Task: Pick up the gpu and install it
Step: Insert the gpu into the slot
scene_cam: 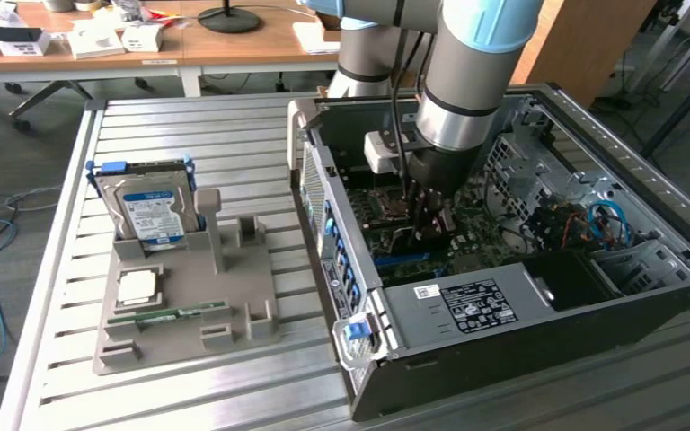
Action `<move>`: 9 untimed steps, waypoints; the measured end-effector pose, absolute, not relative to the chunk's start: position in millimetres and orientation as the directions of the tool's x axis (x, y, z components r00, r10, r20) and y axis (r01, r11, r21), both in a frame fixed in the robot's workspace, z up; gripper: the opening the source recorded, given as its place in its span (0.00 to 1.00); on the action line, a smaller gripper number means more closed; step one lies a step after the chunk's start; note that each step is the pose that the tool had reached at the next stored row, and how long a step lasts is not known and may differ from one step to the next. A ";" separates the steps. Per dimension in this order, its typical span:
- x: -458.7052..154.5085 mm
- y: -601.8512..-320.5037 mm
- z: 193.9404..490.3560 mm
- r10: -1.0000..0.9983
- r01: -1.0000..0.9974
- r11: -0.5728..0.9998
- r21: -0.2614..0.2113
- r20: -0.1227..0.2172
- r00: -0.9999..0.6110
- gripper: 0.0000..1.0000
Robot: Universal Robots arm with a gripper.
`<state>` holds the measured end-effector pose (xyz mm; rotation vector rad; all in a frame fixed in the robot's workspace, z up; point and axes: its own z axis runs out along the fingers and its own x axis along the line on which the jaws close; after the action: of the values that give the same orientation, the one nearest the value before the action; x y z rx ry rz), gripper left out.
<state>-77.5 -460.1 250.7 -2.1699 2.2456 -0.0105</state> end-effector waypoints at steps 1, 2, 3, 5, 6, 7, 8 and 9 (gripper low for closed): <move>-77.5 -460.1 250.7 -0.999 -0.999 0.034 -0.018 -0.009 -0.034 0.26; -77.5 -460.1 250.8 -0.999 -0.999 0.035 -0.018 -0.008 -0.034 0.26; -77.4 -460.1 250.7 -0.999 -0.999 0.035 -0.018 -0.007 -0.035 0.26; -77.5 -460.1 250.7 -0.999 -0.999 0.037 -0.018 -0.004 -0.037 0.26; -77.5 -460.1 250.7 -0.999 -0.999 0.038 -0.018 -0.003 -0.038 0.26; -77.5 -460.1 250.8 -0.999 -0.999 0.038 -0.018 -0.002 -0.038 0.26; -77.5 -460.1 250.8 -0.999 -0.999 0.039 -0.018 -0.002 -0.038 0.26; -77.5 -460.1 250.8 -0.999 -0.999 0.039 -0.018 -0.002 -0.039 0.26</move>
<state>-77.5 -460.1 250.8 -2.1684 2.2537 -0.0182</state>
